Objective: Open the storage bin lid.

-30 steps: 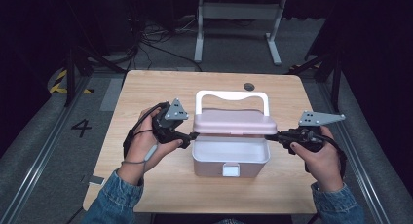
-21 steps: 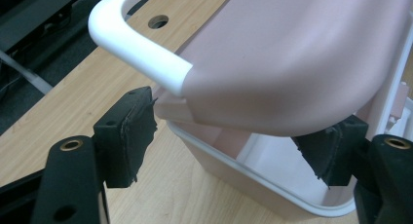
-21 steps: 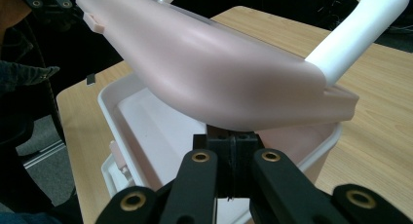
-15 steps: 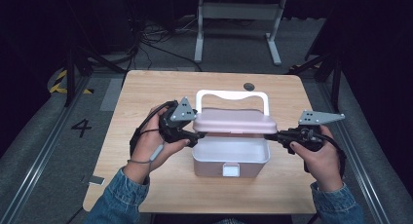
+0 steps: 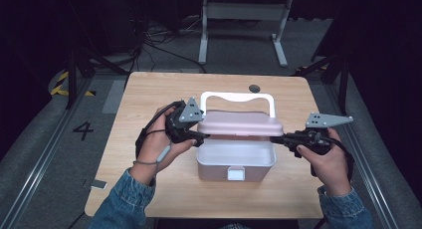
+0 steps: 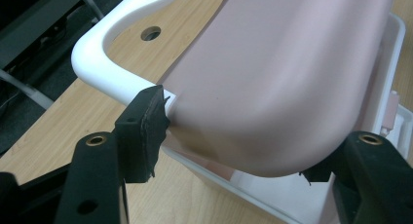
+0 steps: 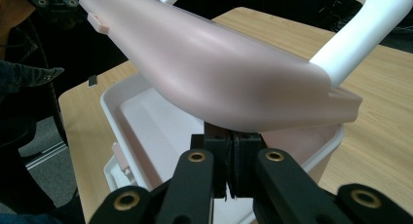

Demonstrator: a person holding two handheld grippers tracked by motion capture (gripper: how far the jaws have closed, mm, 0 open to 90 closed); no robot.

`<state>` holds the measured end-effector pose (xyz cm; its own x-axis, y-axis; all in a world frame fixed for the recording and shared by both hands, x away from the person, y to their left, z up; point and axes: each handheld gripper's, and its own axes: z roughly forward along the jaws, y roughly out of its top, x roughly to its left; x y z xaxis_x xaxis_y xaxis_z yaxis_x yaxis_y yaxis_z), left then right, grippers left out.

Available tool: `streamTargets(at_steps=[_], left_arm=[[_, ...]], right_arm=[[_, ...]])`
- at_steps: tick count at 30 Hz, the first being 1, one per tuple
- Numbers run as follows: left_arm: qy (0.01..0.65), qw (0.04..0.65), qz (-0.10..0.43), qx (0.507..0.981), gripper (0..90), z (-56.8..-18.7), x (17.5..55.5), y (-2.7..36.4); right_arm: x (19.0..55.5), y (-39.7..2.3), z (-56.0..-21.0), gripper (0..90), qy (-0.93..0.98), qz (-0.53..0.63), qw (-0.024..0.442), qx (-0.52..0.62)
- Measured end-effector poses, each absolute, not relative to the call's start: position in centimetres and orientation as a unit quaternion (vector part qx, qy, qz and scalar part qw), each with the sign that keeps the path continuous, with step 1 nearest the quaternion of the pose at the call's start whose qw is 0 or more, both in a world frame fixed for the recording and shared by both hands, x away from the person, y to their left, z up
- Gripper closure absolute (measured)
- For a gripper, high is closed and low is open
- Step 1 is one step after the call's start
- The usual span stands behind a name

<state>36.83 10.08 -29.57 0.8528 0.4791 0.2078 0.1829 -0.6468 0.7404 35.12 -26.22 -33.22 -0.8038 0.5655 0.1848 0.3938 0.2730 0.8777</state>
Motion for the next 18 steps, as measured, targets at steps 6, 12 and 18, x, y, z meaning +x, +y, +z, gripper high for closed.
streamTargets(at_steps=[6,12,18], left_arm=[[0.193,0.38,0.198,0.883,44.8,-29.1,37.0,10.4],[0.199,0.381,0.194,0.882,48.3,-28.7,37.3,10.6],[0.201,0.386,0.19,0.88,49.9,-28.3,37.8,10.6]], right_arm=[[34.9,-26.3,-33.1,84.0,0.794,0.52,0.085,0.304],[34.6,-26.7,-33.1,83.0,0.793,0.519,0.085,0.307],[34.4,-27.3,-33.1,83.0,0.79,0.518,0.088,0.316]])
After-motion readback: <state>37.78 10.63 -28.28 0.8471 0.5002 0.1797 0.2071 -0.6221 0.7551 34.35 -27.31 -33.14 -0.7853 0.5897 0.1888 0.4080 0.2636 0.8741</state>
